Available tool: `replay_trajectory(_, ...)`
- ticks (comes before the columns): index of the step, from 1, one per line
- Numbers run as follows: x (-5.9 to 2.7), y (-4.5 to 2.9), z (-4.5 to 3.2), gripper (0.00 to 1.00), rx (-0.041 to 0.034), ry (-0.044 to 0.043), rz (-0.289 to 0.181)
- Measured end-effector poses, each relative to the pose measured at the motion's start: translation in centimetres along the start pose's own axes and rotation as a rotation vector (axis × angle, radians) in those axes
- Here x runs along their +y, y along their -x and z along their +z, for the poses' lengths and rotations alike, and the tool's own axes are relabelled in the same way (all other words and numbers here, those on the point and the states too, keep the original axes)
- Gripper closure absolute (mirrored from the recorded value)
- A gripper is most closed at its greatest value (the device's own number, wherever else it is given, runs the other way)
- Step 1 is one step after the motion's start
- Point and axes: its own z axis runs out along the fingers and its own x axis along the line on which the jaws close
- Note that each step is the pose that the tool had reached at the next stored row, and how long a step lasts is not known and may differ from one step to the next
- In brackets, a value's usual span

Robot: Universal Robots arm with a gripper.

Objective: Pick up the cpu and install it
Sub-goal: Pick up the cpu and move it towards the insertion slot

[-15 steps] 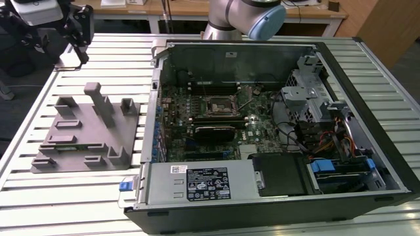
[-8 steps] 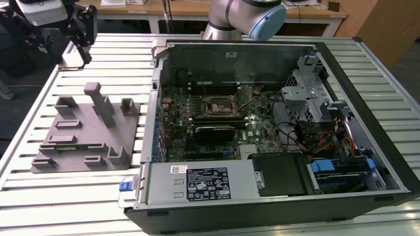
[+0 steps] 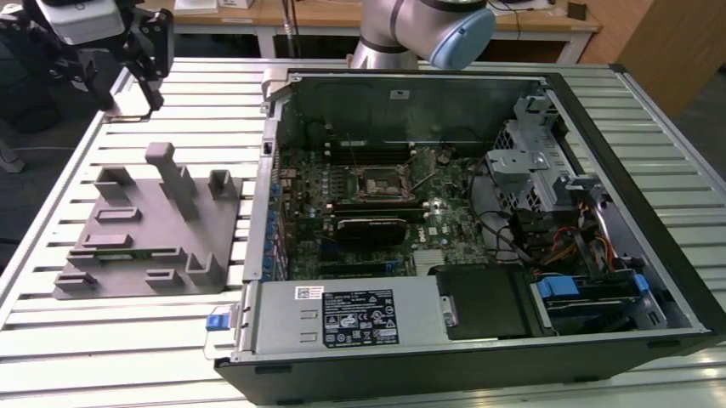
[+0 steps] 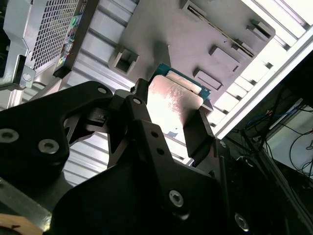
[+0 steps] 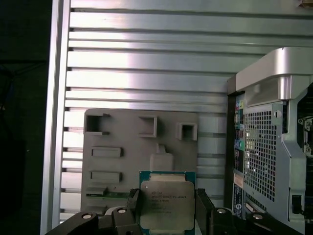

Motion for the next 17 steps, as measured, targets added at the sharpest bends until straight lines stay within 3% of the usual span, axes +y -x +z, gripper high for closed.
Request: replay_trajectory(17, -0.03, 1.40, -0.02, 0.46, 0.0000, 0.0000, 0.000)
